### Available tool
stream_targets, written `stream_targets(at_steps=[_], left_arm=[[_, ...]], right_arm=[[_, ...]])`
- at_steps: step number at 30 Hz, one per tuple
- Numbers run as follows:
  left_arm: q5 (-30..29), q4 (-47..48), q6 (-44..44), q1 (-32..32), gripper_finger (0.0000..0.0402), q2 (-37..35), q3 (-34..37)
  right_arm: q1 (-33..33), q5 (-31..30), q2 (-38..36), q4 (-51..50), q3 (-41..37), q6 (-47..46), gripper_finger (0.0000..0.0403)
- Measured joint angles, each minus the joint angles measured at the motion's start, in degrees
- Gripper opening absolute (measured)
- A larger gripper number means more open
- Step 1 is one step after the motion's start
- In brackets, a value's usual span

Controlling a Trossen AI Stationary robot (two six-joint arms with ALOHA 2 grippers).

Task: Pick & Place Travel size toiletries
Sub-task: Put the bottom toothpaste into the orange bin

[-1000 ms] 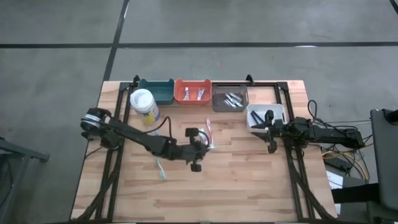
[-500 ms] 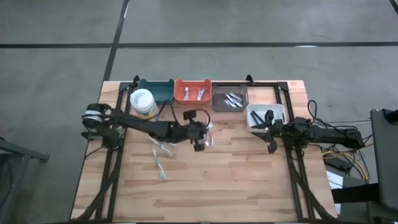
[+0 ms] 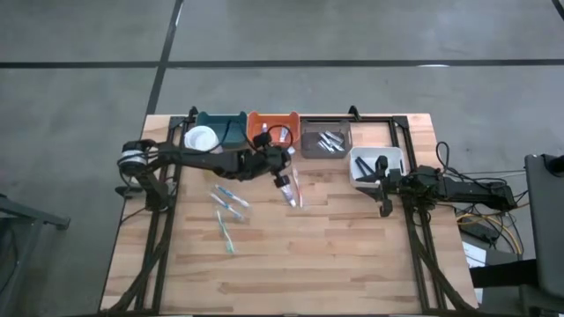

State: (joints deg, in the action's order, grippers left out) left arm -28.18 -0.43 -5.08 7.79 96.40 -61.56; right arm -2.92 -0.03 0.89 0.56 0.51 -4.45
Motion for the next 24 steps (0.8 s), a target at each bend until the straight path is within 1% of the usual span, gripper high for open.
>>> stream_targets(at_steps=[9,24], left_arm=[[0.02,-0.20,-2.81,5.27,0.0062,0.00,0.00],[0.00,-1.64,-3.07,14.26,0.0062,0.00,0.00]], right_arm=[[0.02,0.00,0.00,-0.02,0.00,0.06,0.0116],[0.01,-0.02,0.00,-0.01,0.00,0.05,0.0130]])
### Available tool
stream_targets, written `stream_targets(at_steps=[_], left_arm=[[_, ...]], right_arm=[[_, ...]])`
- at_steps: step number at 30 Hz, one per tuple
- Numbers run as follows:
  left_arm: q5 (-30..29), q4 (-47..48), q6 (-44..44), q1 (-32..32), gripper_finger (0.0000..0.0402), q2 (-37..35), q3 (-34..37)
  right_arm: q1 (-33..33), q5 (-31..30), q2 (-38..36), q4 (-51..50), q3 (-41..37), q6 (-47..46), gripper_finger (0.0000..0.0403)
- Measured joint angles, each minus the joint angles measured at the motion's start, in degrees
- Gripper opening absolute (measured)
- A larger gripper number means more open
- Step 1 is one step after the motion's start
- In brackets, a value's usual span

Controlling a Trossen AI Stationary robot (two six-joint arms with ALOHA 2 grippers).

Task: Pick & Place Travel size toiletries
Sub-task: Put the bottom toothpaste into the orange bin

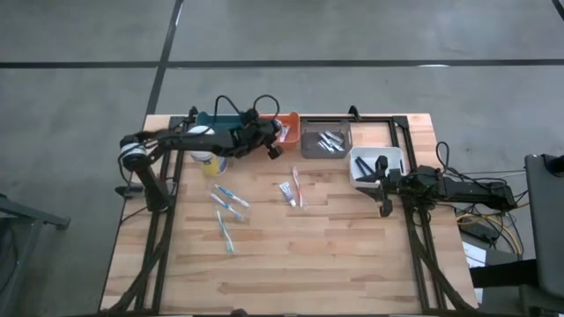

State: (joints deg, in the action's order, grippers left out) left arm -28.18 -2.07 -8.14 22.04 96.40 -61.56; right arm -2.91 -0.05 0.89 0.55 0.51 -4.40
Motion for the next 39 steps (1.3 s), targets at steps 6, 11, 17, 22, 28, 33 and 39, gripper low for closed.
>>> stream_targets(at_steps=[6,11,17,22,28,33,39], left_arm=[[0.00,-0.02,-0.02,3.48,0.0062,0.00,0.00],[-0.02,-0.04,-0.02,6.25,0.0062,0.00,0.00],[0.00,-0.04,0.68,7.42,0.0062,0.00,0.00],[0.00,-0.04,0.72,7.41,0.0062,0.00,0.00],[0.02,-0.04,0.76,7.41,0.0062,0.00,0.00],[0.02,-0.04,1.18,7.41,0.0062,0.02,0.00],[0.00,-0.03,1.33,7.41,0.0062,1.13,0.00]], right_arm=[[0.00,0.02,0.00,0.00,0.00,0.04,0.0123],[-0.01,0.00,0.00,0.01,0.00,-0.02,0.0117],[0.00,0.02,0.01,0.01,0.01,0.02,0.0119],[-0.01,0.01,0.01,0.01,0.01,0.01,0.0125],[-0.01,0.01,0.01,-0.01,0.00,0.02,0.0130],[0.01,0.00,0.02,0.01,0.02,0.02,0.0127],[0.01,0.01,0.02,-0.01,0.01,-0.03,0.0118]])
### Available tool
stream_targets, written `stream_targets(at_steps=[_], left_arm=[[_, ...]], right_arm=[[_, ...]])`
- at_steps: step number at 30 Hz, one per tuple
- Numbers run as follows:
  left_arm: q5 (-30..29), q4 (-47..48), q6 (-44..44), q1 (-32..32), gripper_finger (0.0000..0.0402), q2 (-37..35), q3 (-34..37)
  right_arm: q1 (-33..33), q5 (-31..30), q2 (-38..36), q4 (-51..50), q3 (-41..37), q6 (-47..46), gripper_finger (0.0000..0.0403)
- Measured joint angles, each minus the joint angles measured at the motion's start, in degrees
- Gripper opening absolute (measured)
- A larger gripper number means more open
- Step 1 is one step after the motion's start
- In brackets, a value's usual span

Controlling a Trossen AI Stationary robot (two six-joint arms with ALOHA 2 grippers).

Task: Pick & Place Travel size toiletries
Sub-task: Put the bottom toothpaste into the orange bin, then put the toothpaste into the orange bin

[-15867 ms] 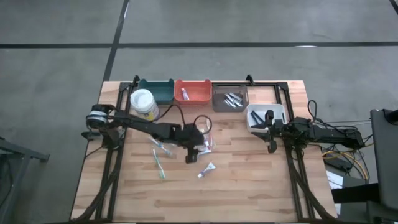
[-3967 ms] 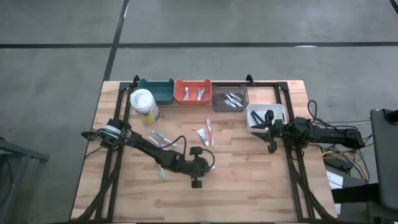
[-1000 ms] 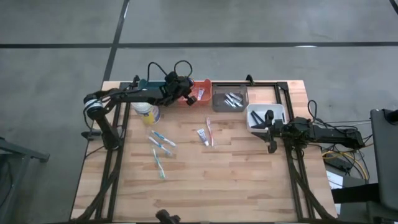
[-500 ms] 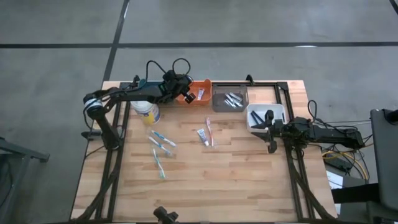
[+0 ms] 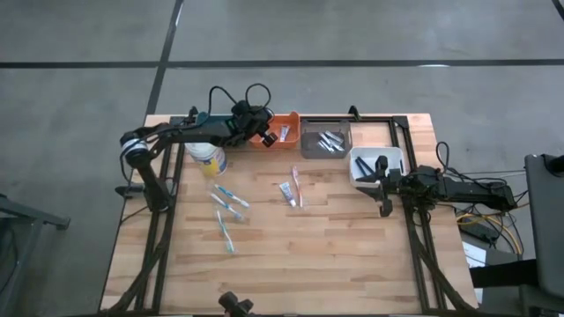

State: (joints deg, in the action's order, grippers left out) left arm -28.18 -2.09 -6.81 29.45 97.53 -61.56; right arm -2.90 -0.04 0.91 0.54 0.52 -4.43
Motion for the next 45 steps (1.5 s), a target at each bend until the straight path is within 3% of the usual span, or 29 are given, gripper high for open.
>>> stream_targets(at_steps=[18,31,36,45], left_arm=[[0.17,-0.03,-0.87,0.07,0.0069,1.45,0.00],[0.69,0.14,0.40,-0.19,0.0191,1.45,0.00],[4.77,0.01,0.42,-1.19,0.0197,0.63,-0.08],[19.32,1.19,-5.44,-8.07,0.0195,-2.67,-0.11]], right_arm=[[0.00,0.00,0.00,0.00,0.01,0.05,0.0130],[-0.01,-0.01,0.00,0.02,0.01,-0.02,0.0116],[0.00,-0.01,0.00,0.02,-0.01,-0.02,0.0118],[-0.02,-0.01,0.00,0.02,-0.01,-0.06,0.0128]])
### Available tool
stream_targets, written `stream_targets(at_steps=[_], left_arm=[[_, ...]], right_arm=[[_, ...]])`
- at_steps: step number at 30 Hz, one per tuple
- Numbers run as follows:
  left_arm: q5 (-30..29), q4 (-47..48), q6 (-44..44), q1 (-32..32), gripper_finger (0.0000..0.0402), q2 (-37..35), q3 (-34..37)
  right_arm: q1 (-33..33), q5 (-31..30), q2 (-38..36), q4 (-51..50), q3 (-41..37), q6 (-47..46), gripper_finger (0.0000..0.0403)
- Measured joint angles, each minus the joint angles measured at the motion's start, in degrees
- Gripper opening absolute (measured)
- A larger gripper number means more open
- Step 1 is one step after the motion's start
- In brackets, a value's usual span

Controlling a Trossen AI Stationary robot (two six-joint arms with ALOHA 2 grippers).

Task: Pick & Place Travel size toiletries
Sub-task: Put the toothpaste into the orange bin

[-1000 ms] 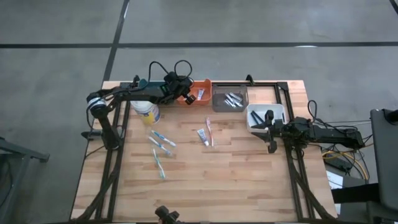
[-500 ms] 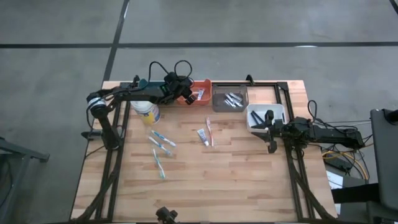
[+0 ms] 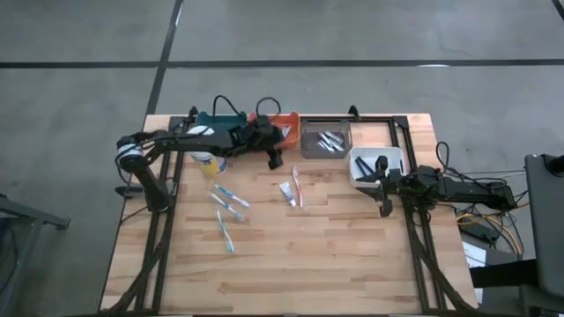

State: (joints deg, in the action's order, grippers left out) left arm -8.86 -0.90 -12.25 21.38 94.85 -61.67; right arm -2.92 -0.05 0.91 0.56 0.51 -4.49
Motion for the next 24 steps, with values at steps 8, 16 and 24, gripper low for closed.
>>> stream_targets(at_steps=[8,16,24], left_arm=[[7.71,0.54,-9.63,-10.50,0.0195,-0.16,0.04],[7.73,0.54,-10.25,-16.91,0.0195,-0.16,0.09],[7.62,0.52,-8.97,-17.80,0.0195,-0.16,0.09]], right_arm=[[0.02,0.02,0.00,-0.02,0.00,0.08,0.0125],[0.01,0.02,0.00,-0.02,0.01,0.11,0.0116],[0.00,0.02,0.00,-0.02,0.00,0.02,0.0124]])
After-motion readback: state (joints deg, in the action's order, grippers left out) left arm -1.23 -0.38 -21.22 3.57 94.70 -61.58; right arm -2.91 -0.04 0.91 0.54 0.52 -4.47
